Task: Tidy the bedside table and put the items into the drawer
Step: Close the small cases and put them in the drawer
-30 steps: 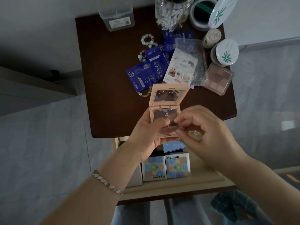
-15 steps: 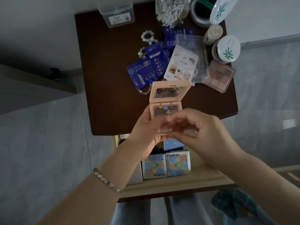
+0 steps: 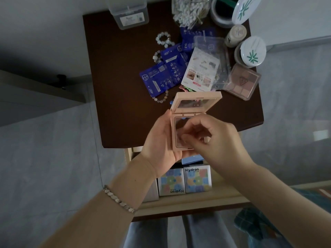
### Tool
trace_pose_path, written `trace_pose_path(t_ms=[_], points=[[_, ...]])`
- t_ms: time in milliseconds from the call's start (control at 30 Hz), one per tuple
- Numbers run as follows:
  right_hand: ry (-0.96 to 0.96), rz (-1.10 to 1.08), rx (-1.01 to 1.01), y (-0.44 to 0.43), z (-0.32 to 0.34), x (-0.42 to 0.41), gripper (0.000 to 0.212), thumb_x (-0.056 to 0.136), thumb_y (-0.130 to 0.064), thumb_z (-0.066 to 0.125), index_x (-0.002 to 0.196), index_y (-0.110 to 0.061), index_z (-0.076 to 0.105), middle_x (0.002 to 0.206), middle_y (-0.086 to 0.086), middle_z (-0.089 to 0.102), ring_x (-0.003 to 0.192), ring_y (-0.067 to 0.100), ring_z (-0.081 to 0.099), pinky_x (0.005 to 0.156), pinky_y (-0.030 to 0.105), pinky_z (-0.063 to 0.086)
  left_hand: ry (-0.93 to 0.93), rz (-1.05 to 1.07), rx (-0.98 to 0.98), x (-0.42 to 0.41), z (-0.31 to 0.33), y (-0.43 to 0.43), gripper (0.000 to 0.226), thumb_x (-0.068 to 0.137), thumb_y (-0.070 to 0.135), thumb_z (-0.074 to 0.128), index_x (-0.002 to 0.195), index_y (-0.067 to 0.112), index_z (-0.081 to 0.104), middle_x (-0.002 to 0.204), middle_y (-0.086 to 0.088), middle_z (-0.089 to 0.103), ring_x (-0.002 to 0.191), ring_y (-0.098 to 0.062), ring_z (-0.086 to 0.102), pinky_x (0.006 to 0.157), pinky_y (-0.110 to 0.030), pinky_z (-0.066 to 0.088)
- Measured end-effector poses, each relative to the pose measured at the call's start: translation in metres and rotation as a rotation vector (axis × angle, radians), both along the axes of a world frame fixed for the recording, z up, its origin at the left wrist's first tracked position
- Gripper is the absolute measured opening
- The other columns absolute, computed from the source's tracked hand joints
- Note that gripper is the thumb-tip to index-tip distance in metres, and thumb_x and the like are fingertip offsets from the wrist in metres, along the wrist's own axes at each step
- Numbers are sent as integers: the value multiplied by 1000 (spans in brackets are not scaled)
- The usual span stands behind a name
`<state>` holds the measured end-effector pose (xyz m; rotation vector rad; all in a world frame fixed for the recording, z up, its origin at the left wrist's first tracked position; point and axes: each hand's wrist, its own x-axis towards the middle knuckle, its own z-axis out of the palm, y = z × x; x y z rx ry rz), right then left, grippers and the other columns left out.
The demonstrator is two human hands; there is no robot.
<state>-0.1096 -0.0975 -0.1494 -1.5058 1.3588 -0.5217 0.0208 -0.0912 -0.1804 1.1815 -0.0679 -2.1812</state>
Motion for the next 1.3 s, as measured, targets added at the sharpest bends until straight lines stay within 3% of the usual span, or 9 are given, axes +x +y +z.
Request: trace_pose_path(t_ms=[300,400,500,667,800,900,1067,1200,1300], points=[[22,-340,-446,4,0,-18,13,85,-11,58,93,-19,50,88,-2,49,72,3,49,66,10,42,35,20,133,1,0,3,52,96,48,25,114,18,62,114,-14,67,103,-36,64,83,-54,51],[-131,-310,-222,-3,7,-21,21,91,-31,50,109,-18,53,100,-2,58,87,7,58,73,14,47,55,-13,133,2,1,3,52,96,46,27,120,14,59,118,-18,64,106,-39,62,84,-54,51],[-203,-219,14,-4,9,-18,14,92,-31,48,96,-27,61,76,-6,64,60,5,57,46,12,39,73,11,115,2,1,3,56,93,48,28,123,11,57,118,-19,63,103,-38,63,81,-53,53],[15,-109,-117,14,-12,-11,14,78,-33,59,90,-39,58,112,-19,50,106,0,50,85,11,44,104,87,85,3,5,-2,59,83,47,41,130,13,52,117,-15,63,105,-33,61,87,-49,50],[-62,-336,231,15,-15,-10,31,75,-25,71,101,-33,56,101,-11,61,90,2,60,75,14,51,42,137,56,3,5,-4,57,83,35,46,134,10,48,124,-17,60,112,-30,58,95,-45,46],[-361,-410,588,14,-15,-13,17,81,-22,62,97,-17,64,81,-3,73,74,8,67,63,16,53,-91,78,-34,7,3,-4,55,82,41,48,130,14,52,117,-11,64,103,-22,62,89,-36,50],[-367,-558,501,8,-20,-16,14,79,-18,63,93,-17,64,78,-5,73,71,7,68,62,14,53,-698,-581,-412,18,-2,-5,48,78,63,38,92,23,61,79,8,67,71,0,63,66,-17,50],[-317,-546,516,6,-24,-15,14,78,-18,66,91,-16,63,77,-3,72,67,7,68,60,15,53,-868,-634,-514,23,-6,1,35,89,46,41,71,22,58,59,8,59,54,4,55,54,-8,42],[-263,-458,539,7,-25,-15,15,77,-18,68,90,-15,62,81,1,72,73,13,69,66,22,57,-988,-654,-544,29,-11,11,32,87,49,41,74,25,57,64,8,59,59,-1,56,58,-17,45]])
